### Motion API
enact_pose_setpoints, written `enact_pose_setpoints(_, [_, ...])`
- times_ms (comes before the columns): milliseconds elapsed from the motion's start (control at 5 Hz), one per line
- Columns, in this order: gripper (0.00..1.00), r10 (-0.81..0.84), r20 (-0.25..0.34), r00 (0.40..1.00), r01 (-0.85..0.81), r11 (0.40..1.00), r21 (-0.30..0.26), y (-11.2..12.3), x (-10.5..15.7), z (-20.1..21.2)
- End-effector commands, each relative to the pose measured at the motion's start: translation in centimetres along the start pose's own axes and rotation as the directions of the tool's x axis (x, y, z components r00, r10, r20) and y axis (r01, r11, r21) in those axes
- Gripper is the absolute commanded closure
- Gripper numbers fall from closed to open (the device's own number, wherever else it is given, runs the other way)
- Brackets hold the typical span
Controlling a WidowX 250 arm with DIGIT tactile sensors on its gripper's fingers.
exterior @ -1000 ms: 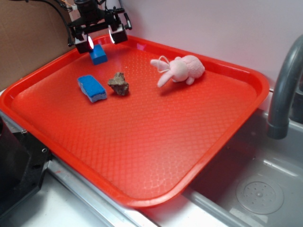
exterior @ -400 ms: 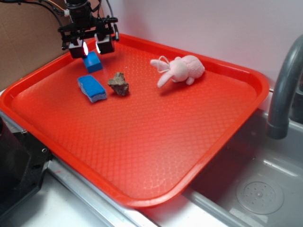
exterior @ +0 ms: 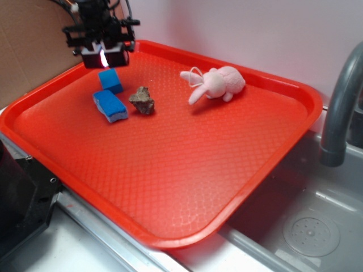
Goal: Grab the blue block.
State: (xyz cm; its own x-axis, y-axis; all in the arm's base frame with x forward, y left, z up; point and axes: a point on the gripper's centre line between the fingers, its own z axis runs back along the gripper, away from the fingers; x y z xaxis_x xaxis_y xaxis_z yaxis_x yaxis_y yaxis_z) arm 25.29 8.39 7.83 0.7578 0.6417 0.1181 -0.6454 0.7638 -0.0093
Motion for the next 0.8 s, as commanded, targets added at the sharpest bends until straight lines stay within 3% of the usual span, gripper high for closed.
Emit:
enact_pose_setpoints(0, [0.00, 0.172, 0.111, 0.979, -0.162, 0.982, -0.095, 2.6, 1.4, 3.2])
enact_pose_setpoints(200, [0.00, 0.268, 0.082, 0.960, -0.257, 0.958, -0.126, 3.7, 3.3, 0.9])
enact_pose_setpoints(400, [0.00, 0.332, 0.062, 0.941, -0.323, 0.938, -0.127, 3.1, 3.9, -0.6])
enact_pose_setpoints(600, [0.00, 0.304, 0.003, 0.953, -0.301, 0.943, -0.140, 2.9, 2.8, -3.0])
